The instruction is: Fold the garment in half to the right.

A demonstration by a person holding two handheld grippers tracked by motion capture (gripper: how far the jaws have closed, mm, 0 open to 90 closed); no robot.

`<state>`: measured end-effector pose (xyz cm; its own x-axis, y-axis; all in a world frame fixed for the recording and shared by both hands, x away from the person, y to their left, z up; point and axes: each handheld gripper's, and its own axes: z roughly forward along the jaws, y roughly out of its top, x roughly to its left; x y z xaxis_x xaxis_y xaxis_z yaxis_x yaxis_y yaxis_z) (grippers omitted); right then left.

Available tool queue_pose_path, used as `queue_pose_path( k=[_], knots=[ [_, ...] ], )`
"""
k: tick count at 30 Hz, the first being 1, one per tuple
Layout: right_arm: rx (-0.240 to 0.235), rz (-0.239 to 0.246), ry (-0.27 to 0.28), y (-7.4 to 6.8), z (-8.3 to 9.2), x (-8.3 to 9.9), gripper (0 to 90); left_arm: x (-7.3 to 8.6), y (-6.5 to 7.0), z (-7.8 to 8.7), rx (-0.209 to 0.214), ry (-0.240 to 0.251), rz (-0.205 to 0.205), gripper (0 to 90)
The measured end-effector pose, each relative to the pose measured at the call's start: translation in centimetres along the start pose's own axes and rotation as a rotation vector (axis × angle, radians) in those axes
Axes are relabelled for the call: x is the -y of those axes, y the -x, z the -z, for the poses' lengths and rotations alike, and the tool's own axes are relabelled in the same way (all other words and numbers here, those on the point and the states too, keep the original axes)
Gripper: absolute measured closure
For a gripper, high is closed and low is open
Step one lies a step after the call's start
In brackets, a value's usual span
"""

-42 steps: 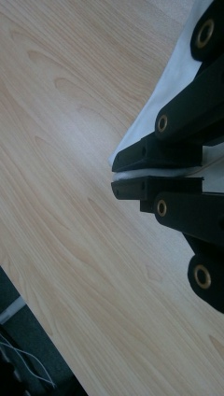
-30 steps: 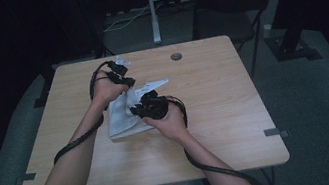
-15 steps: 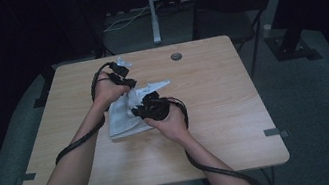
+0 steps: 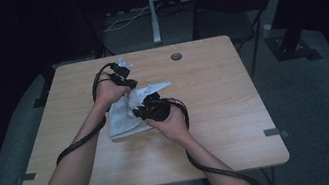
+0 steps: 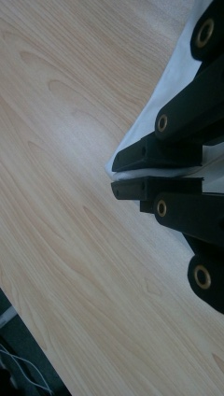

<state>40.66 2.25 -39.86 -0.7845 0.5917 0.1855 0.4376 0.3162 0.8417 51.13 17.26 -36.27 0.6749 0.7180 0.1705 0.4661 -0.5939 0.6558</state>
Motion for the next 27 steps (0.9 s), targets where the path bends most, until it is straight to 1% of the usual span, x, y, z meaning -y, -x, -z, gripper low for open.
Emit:
queue_pose_path(
  k=[18, 23, 27],
  knots=[
    [0.006, -0.015, -0.007, 0.31, -0.09, 0.74, 81.0, 0.31, 0.39, -0.84, 0.001, -0.007, 0.008, 85.3],
    [0.008, -0.018, -0.007, 0.33, -0.09, 0.86, 80.9, 0.27, 0.46, -0.9, -0.001, -0.003, 0.012, 85.4],
    [0.01, -0.015, -0.009, 0.36, -0.09, 0.92, 81.0, 0.26, 0.55, -0.99, 0.001, -0.007, 0.008, 85.4]
  ],
)
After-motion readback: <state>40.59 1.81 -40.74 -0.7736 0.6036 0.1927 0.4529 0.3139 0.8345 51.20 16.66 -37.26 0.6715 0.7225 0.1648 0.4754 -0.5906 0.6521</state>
